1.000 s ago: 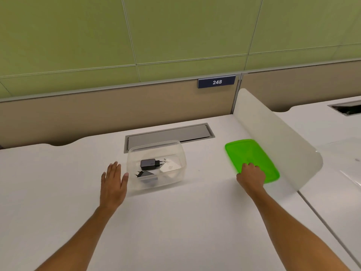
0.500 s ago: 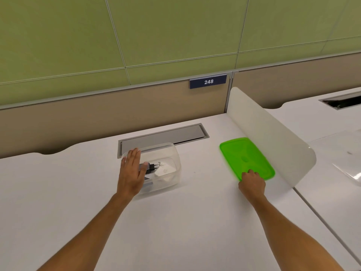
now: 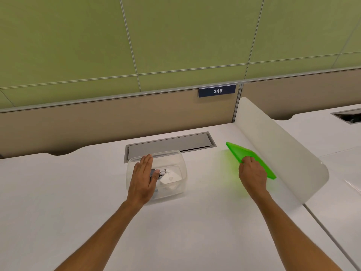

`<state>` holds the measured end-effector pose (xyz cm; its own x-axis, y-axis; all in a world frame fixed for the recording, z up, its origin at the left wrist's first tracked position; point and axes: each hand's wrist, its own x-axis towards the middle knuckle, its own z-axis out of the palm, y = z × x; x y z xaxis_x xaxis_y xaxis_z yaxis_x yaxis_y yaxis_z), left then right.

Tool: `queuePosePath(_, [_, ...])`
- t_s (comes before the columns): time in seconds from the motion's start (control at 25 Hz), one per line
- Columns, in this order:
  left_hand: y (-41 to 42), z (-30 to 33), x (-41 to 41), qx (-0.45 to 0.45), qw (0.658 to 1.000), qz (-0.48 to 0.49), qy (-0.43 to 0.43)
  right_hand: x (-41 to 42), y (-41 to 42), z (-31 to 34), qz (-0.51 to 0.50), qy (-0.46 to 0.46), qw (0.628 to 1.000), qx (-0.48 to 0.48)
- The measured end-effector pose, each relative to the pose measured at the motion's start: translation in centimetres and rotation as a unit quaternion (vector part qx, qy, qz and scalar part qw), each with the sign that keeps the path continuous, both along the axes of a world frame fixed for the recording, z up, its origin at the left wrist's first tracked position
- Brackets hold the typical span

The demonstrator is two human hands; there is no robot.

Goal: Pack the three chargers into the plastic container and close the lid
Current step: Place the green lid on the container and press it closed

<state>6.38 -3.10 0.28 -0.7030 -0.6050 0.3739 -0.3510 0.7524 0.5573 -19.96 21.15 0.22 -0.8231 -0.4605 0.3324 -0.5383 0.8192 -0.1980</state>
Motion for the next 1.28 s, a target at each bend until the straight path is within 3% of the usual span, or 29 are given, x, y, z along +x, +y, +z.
queuePosePath(0.08, [0.5, 0.4, -0.5, 0.041, 0.999, 0.003, 0.017, -0.2, -1.8, 2.3, -0.02, -0.021, 0.995, -0.097])
queuePosePath(0.16, [1.3, 0.9, -1.1, 0.138, 0.99, 0.023, 0.034, 0.3, -3.3, 4.9, -0.041, -0.043, 0.978, -0.201])
queuePosePath(0.28, [2.9, 2.4, -2.8, 0.372, 0.923, 0.055, 0.083, 2.0, -5.5, 7.6, -0.041, -0.116, 0.922, -0.367])
queuePosePath(0.36, [4.0, 3.3, -3.9, 0.517, 0.85, 0.054, 0.084, 3.4, -7.3, 8.4, -0.022, -0.237, 0.83, -0.504])
queuePosePath(0.44, [5.1, 3.9, -4.6, 0.615, 0.784, 0.048, 0.069, 5.4, -8.9, 8.9, 0.007, -0.369, 0.707, -0.603])
queuePosePath(0.52, [5.9, 4.2, -4.9, 0.68, 0.727, 0.041, 0.087, 7.7, -10.1, 9.0, 0.034, -0.465, 0.6, -0.65])
queuePosePath(0.56, [6.0, 4.4, -5.0, 0.705, 0.699, 0.038, 0.114, 8.9, -10.6, 8.8, 0.047, -0.495, 0.567, -0.657])
queuePosePath(0.64, [5.5, 4.8, -5.0, 0.74, 0.644, 0.044, 0.188, 11.2, -11.3, 8.2, 0.067, -0.527, 0.537, -0.656])
queuePosePath(0.72, [4.4, 4.9, -4.8, 0.755, 0.594, 0.076, 0.266, 13.0, -11.8, 7.3, 0.099, -0.544, 0.532, -0.641])
queuePosePath(0.84, [2.2, 4.9, -3.8, 0.745, 0.551, 0.139, 0.349, 14.6, -11.8, 6.2, 0.204, -0.587, 0.531, -0.576])
queuePosePath(0.96, [-0.7, 4.7, -2.3, 0.721, 0.539, 0.152, 0.408, 14.0, -11.8, 5.7, 0.259, -0.633, 0.53, -0.501])
queuePosePath(1.12, [-4.3, 4.8, 0.5, 0.664, 0.625, 0.134, 0.389, 10.4, -13.5, 6.7, 0.176, -0.652, 0.536, -0.507])
queuePosePath(1.28, [-6.9, 5.1, 2.5, 0.628, 0.674, 0.148, 0.36, 7.1, -15.3, 7.8, 0.116, -0.67, 0.524, -0.513])
